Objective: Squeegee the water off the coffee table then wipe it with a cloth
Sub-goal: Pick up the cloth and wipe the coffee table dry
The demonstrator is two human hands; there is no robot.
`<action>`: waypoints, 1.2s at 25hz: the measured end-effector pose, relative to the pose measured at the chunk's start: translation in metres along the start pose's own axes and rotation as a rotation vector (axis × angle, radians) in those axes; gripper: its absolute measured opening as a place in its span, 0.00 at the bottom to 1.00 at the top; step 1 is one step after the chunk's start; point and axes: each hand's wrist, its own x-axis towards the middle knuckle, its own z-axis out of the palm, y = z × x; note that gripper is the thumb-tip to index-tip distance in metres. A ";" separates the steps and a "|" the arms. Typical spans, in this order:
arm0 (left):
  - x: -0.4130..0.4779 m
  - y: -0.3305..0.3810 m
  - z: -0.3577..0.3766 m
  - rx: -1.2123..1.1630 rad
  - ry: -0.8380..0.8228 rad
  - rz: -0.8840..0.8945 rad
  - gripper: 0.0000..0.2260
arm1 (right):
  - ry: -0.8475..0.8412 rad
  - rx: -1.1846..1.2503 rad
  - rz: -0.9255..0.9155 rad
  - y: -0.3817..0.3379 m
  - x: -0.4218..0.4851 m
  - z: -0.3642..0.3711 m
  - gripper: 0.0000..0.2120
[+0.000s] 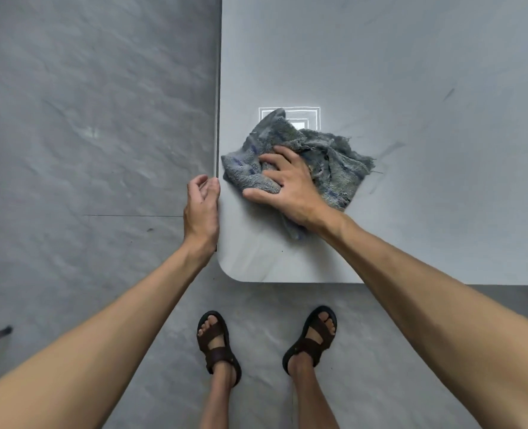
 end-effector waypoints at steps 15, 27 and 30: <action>-0.055 -0.022 0.012 0.692 -0.100 0.265 0.22 | -0.302 -0.245 -0.483 0.006 -0.055 0.004 0.29; -0.055 -0.010 0.014 0.632 0.074 0.267 0.16 | -0.050 -0.512 -0.163 0.007 -0.061 0.017 0.31; -0.064 -0.011 0.030 0.757 -0.067 0.363 0.20 | -0.183 -0.524 -0.325 0.034 -0.067 -0.011 0.29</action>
